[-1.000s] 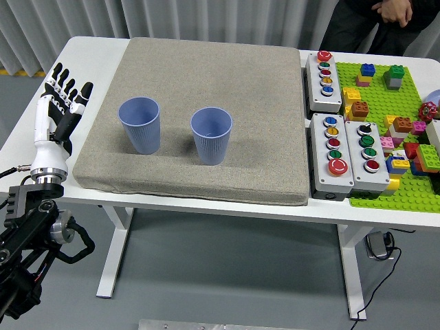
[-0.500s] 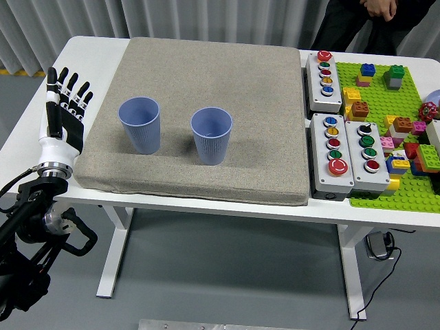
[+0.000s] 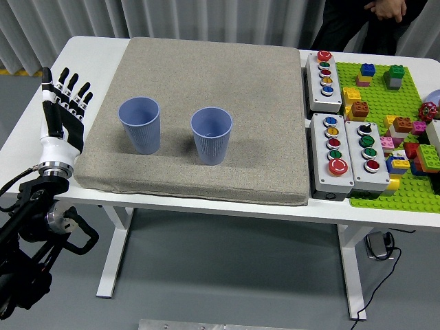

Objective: Pick cup pour cup place

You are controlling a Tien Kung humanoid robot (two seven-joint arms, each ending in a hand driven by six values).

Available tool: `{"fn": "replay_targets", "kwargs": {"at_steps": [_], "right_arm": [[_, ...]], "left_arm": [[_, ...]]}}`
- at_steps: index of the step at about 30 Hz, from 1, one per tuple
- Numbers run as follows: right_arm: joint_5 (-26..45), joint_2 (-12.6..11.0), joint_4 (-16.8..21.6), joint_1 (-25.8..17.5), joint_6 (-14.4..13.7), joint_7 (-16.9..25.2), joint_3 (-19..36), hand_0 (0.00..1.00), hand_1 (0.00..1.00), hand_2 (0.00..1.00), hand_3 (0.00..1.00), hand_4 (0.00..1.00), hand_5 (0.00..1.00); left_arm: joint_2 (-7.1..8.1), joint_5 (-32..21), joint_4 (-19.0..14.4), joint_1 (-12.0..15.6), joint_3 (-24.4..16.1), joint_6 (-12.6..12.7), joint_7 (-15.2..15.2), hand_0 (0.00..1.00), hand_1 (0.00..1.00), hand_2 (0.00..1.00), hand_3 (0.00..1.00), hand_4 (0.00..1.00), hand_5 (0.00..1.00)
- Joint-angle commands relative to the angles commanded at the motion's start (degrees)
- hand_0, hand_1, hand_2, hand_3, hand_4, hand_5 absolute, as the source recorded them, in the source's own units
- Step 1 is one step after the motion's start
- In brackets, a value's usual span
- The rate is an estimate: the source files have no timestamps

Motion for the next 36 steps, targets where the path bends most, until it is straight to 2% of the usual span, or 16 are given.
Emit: {"fn": "replay_targets", "kwargs": {"at_steps": [23,30,36], "right_arm": [[-0.4,-0.1,0.0,0.2,-0.3,0.2,0.6,0.695,0.631,0.585,0.588,0.002,0.185],[-0.5,-0.2,0.0,0.3,-0.4,0.2,0.9,0.695,0.632,0.585,0.588,0.002,0.183],[0.5,-0.2,0.0,0.4,-0.5,0.3,0.3,0.695,0.632,0.585,0.588,0.002,0.184]], "left_arm": [[-0.19,0.8,-0.3,0.1,-1.1,0.3,0.0,0.893,0.887,0.998,0.963,0.914,0.998],[-0.78,2.0,-0.2,-0.4,-1.0,0.5,0.3,0.894,0.887,0.998,0.962,0.913,0.998],[-0.55,2.1,-0.4,-0.5,-0.7,0.7,0.4,0.894,0.887,0.998,0.962,0.914,0.998]]}}
